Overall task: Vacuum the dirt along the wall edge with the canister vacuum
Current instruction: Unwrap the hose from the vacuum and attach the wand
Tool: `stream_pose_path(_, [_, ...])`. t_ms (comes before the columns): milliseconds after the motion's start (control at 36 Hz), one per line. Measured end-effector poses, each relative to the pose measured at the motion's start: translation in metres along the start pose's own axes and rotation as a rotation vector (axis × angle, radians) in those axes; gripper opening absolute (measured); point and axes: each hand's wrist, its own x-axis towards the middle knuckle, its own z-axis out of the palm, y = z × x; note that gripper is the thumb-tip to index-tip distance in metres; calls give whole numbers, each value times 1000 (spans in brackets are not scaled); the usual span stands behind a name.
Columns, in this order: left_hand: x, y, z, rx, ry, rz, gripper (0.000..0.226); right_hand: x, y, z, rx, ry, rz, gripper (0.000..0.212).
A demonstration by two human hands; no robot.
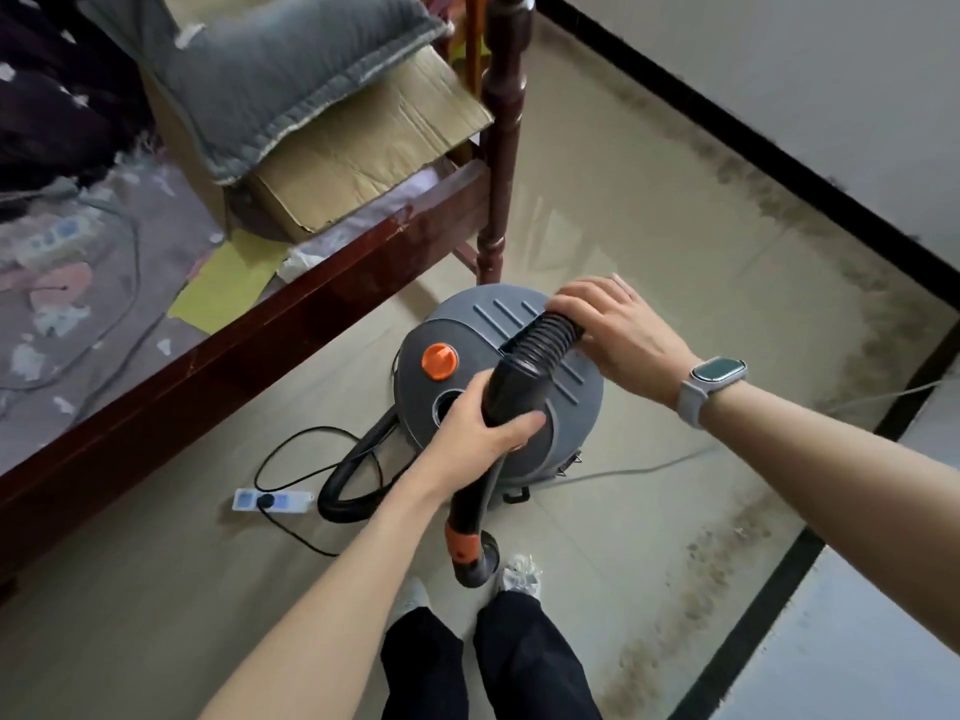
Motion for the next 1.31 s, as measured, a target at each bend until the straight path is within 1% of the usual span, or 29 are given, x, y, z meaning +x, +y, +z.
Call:
stream_pose_path(28, [7, 9, -2, -20, 16, 15, 30, 7, 2, -2, 46, 40, 43, 45])
stream_pose_path(83, [19, 24, -7, -126, 38, 7, 20, 19, 1, -1, 185, 147, 194, 52])
stream_pose_path(111, [25, 30, -10, -216, 74, -13, 17, 22, -3, 1, 267, 206, 288, 56])
stream_pose_path(167, [36, 38, -17, -409, 200, -67, 14, 23, -14, 10, 406, 282, 450, 58])
stream_pose_path(194, [41, 42, -22, -505, 260, -97, 19, 20, -21, 18, 459, 263, 511, 57])
stream_pose_path(250, [47, 48, -35, -670, 316, -139, 38, 10, -42, 34, 584, 88, 560, 55])
stream_pose_path(278, [49, 48, -41, -724, 327, -144, 42, 5, -54, 42, 654, -16, 550, 54])
stream_pose_path(333, [47, 46, -51, -776, 350, -134, 40, -3, -78, 55, 778, -161, 495, 51])
stream_pose_path(389, [39, 41, -58, -791, 359, -139, 42, -2, -97, 63, 808, -196, 438, 50])
stream_pose_path(472, [19, 27, -64, -834, 359, -181, 54, 3, -116, 72, 701, -219, 387, 51])
stream_pose_path(528, [5, 16, -70, -850, 377, -218, 46, 0, -130, 80, 679, -278, 335, 49])
stream_pose_path(611, [-15, -4, -90, -902, 408, -297, 21, -13, -143, 90, 617, -414, 266, 48])
stream_pose_path(639, [-21, -11, -99, -909, 428, -329, 20, -18, -143, 93, 582, -460, 236, 47])
stream_pose_path(694, [-32, -24, -115, -889, 472, -395, 27, -27, -139, 95, 503, -563, 201, 45])
stream_pose_path(778, [-43, -44, -131, -892, 515, -428, 31, -37, -135, 94, 326, -699, 186, 47])
stream_pose_path(833, [-50, -52, -132, -880, 544, -441, 33, -42, -137, 94, 260, -727, 193, 45])
stream_pose_path(889, [-54, -56, -132, -875, 567, -415, 25, -44, -140, 93, 251, -727, 195, 42])
stream_pose_path(917, [-55, -57, -133, -871, 572, -394, 25, -45, -142, 91, 257, -736, 194, 40])
stream_pose_path(944, [-57, -59, -136, -854, 572, -371, 35, -46, -144, 88, 265, -746, 191, 37])
stream_pose_path(1000, [-62, -63, -147, -731, 555, -338, 70, -49, -149, 83, 247, -752, 182, 29])
stream_pose_path(1028, [-67, -66, -152, -618, 538, -328, 81, -51, -153, 81, 214, -739, 184, 27])
stream_pose_path(1056, [-72, -69, -156, -502, 515, -317, 84, -53, -157, 81, 160, -710, 186, 25])
stream_pose_path(1111, [-85, -76, -163, -319, 478, -312, 80, -55, -167, 84, 14, -635, 190, 28])
stream_pose_path(1167, [-99, -86, -167, -212, 462, -322, 74, -54, -177, 90, -84, -592, 188, 34])
stream_pose_path(1222, [-115, -97, -170, -117, 440, -333, 65, -55, -186, 96, -133, -571, 173, 38])
stream_pose_path(1306, [-136, -111, -176, 28, 396, -373, 42, -62, -198, 102, -142, -532, 150, 37])
